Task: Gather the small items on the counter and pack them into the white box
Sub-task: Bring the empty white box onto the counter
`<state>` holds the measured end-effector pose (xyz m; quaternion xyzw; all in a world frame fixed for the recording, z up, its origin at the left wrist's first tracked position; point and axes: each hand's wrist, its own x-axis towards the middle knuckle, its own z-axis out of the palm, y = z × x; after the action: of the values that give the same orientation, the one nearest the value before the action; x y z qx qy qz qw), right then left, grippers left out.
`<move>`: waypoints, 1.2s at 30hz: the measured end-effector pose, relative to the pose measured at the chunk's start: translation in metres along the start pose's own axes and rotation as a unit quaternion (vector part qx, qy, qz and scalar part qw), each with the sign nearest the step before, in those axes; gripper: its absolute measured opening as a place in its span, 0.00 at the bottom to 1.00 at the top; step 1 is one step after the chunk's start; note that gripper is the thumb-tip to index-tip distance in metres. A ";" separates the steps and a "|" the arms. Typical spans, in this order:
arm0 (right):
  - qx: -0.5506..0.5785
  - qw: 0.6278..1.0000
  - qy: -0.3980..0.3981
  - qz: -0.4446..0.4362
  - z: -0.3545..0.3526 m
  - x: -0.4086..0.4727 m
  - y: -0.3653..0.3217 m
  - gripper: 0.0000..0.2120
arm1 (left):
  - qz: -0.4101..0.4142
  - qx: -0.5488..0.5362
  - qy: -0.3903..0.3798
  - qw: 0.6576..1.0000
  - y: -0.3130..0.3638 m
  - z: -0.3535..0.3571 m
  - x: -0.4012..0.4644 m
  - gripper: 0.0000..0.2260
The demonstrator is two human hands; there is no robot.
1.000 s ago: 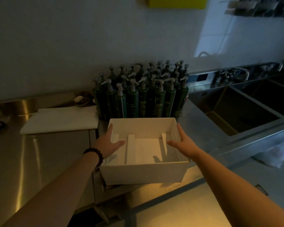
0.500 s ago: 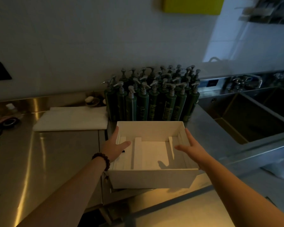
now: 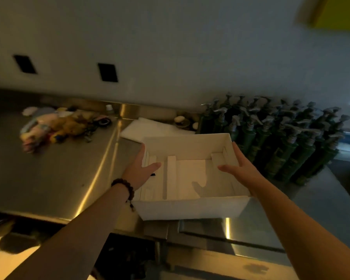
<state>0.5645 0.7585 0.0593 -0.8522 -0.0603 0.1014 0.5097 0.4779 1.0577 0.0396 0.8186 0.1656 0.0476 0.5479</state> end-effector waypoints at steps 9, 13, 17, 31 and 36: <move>0.005 0.989 -0.140 -0.050 0.163 0.036 -0.085 0.48 | -0.056 0.027 0.148 0.987 -0.057 -0.160 -0.038 0.37; -0.007 0.977 -0.199 -0.071 0.242 0.038 -0.131 0.47 | -0.062 -0.005 0.180 0.982 -0.089 -0.236 -0.055 0.35; 0.020 0.955 -0.251 -0.155 0.331 0.032 -0.182 0.40 | -0.045 -0.056 0.206 0.976 -0.123 -0.324 -0.068 0.33; -0.009 0.936 -0.303 -0.182 0.583 0.041 -0.317 0.42 | -0.068 0.046 0.284 0.955 -0.234 -0.562 -0.057 0.38; -0.061 0.931 -0.304 -0.193 0.664 0.071 -0.348 0.43 | -0.094 0.072 0.312 0.943 -0.275 -0.621 -0.031 0.37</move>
<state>0.4782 1.5059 0.0524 -0.7821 -0.3815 0.2513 0.4239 0.2276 1.6900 0.0376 0.7805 0.4076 0.2370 0.4105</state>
